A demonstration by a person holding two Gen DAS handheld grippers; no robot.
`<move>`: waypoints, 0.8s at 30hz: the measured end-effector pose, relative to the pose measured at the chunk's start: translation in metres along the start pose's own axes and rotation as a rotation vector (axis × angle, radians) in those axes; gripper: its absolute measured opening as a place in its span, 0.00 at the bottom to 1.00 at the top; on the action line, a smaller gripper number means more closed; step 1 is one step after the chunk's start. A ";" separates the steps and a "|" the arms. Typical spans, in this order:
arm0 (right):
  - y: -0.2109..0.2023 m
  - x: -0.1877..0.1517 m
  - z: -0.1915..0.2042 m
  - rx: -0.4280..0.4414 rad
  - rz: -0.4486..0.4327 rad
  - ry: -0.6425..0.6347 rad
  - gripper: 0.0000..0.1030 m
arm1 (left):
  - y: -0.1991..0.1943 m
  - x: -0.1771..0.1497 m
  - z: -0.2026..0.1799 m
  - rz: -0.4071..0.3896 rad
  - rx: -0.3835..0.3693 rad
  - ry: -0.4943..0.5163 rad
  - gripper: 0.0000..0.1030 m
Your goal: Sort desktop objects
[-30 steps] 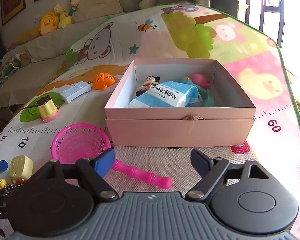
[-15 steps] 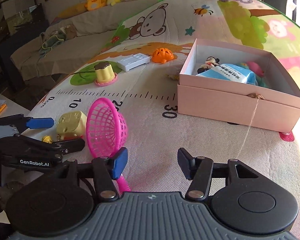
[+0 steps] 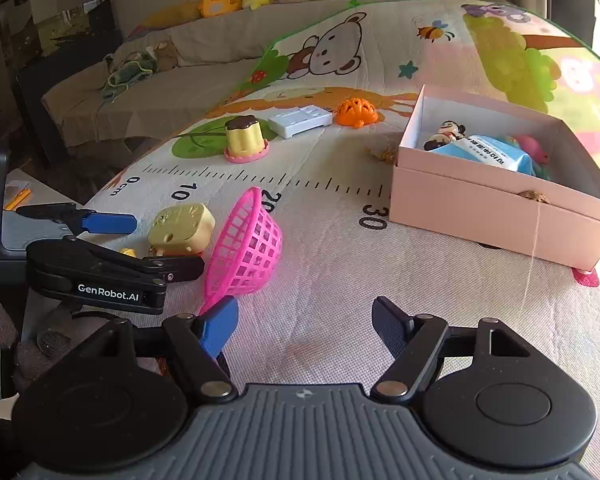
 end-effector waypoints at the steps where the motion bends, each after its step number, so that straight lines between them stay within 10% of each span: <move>1: -0.002 -0.001 -0.002 -0.012 -0.008 -0.002 0.78 | 0.000 0.001 0.002 -0.001 0.009 0.007 1.00; 9: -0.004 -0.009 -0.026 -0.118 -0.022 0.055 0.83 | -0.003 0.007 0.027 -0.014 0.150 0.023 1.00; 24: -0.022 0.004 -0.019 -0.097 -0.141 0.028 0.98 | -0.011 0.014 0.025 0.000 0.122 0.029 1.00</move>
Point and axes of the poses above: each gripper's, at about its wrist camera, not at the fingertips, and y roughly the way its jaws point, z to its left, x to its top, the point moved 1 cm from there along y, roughly the way its jaws point, and after that the axes turned 7 degrees about -z, right-handed, at the moved point
